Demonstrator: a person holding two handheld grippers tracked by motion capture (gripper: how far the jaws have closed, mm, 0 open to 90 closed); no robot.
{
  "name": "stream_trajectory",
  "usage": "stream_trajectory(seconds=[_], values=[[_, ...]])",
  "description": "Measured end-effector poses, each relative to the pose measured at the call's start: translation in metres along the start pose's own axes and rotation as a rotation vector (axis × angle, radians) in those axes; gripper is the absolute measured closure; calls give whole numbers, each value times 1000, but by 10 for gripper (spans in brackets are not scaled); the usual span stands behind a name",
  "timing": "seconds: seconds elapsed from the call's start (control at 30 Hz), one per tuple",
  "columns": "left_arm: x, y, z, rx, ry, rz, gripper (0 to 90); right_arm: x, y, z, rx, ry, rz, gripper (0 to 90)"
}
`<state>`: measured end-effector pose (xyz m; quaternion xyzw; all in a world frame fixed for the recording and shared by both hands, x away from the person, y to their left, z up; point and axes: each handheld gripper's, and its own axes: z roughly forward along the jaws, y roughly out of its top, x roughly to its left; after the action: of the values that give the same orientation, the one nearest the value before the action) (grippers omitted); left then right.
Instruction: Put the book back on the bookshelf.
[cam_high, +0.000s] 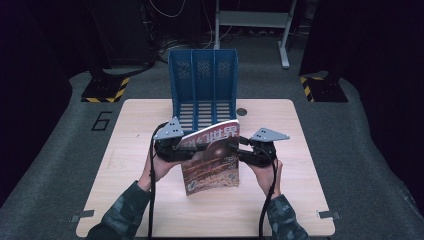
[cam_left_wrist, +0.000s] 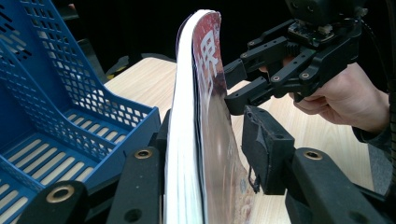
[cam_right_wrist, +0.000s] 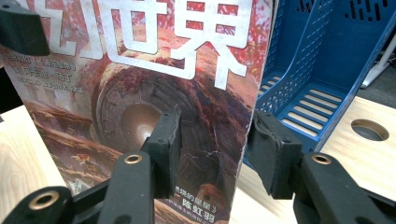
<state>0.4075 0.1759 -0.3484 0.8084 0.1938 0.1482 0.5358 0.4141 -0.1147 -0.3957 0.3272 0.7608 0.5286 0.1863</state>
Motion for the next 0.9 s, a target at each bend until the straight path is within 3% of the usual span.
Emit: stream_trajectory(seconds=[0.17,0.3,0.5,0.57,0.67,0.73,0.87,0.9], values=[[2,6,2,30,16,3,654,-1,-1,0,-3,5,6,537],[2,8,3,43,42,19,785,-3,-4,0,4,9,16,519],[1,9,3,61,47,28,793,-13,-20,0,19,4,57,435],[1,9,3,56,58,30,794,-20,-34,-2,40,-36,70,370],[-1,10,3,60,59,35,796,-28,-46,-3,50,-61,90,344],[-2,10,3,60,71,41,797,-37,-59,0,98,-116,121,265],[-3,11,3,63,65,43,801,-59,-88,13,244,-197,174,145],[-4,11,4,61,70,42,805,-67,-99,21,303,-222,199,99]])
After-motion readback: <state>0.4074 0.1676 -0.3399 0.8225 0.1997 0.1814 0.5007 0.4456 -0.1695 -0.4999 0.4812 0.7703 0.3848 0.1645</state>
